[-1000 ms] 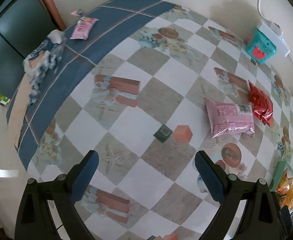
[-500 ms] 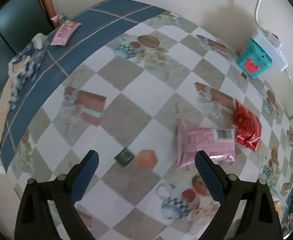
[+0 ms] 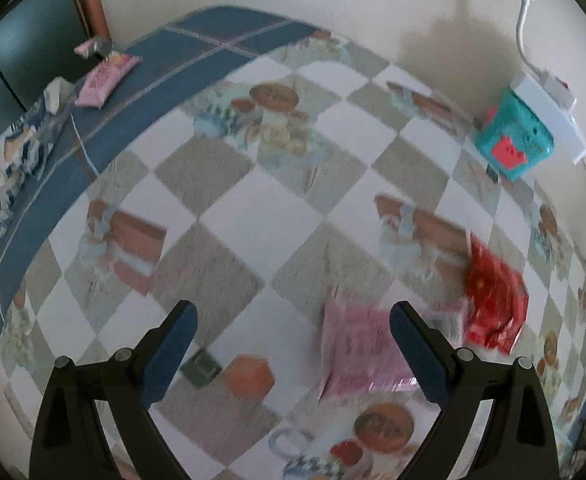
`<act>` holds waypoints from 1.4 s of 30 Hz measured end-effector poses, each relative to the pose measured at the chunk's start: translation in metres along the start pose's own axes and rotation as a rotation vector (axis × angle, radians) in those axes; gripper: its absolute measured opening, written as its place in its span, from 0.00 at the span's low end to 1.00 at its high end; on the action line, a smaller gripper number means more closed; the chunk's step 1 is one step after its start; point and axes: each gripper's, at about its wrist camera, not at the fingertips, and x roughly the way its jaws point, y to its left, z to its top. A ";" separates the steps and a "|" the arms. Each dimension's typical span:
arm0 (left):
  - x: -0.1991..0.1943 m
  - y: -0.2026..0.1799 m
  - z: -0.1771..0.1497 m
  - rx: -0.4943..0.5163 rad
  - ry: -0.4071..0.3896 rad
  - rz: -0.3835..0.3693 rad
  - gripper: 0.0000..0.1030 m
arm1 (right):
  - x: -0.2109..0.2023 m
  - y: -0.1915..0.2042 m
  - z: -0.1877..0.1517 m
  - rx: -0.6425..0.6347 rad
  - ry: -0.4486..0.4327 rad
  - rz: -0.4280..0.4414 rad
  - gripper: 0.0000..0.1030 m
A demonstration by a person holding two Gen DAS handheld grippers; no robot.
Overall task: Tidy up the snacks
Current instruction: 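Move both tools back toward the pink bag and red candy bag, then grasp the pink bag with the left tool while the right tool grasps the red Nice candy bag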
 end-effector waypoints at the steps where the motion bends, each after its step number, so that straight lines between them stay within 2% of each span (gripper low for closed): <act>1: 0.001 -0.004 0.003 0.009 -0.009 0.012 0.94 | 0.001 0.000 0.001 0.000 -0.002 0.005 1.00; 4: 0.008 -0.017 0.012 0.049 -0.021 0.045 0.94 | 0.005 0.000 0.002 -0.003 -0.001 0.015 1.00; 7: 0.018 -0.022 0.014 0.078 0.001 0.057 0.94 | 0.010 -0.002 0.003 0.001 0.003 0.010 1.00; 11: 0.027 -0.012 0.010 0.080 0.033 0.113 0.94 | 0.010 -0.005 0.003 0.010 0.005 0.017 1.00; 19: 0.028 0.007 -0.009 0.083 0.085 0.103 0.94 | 0.008 -0.003 0.003 0.005 0.006 0.033 1.00; 23: 0.027 0.014 -0.010 0.064 0.082 0.093 0.94 | 0.008 -0.005 0.003 0.011 0.006 0.032 1.00; 25: 0.022 0.019 -0.011 0.040 0.083 0.063 0.94 | 0.010 -0.006 0.002 0.012 0.009 0.029 1.00; 29: 0.011 0.021 -0.005 0.013 0.063 -0.048 0.94 | 0.015 -0.008 0.002 0.015 0.017 0.038 1.00; 38: 0.009 -0.009 -0.013 0.067 0.080 -0.222 0.94 | 0.013 -0.007 0.002 -0.003 -0.001 0.026 1.00; 42: -0.001 -0.014 -0.011 0.072 0.040 -0.210 0.94 | 0.014 -0.008 0.003 -0.002 0.000 0.022 1.00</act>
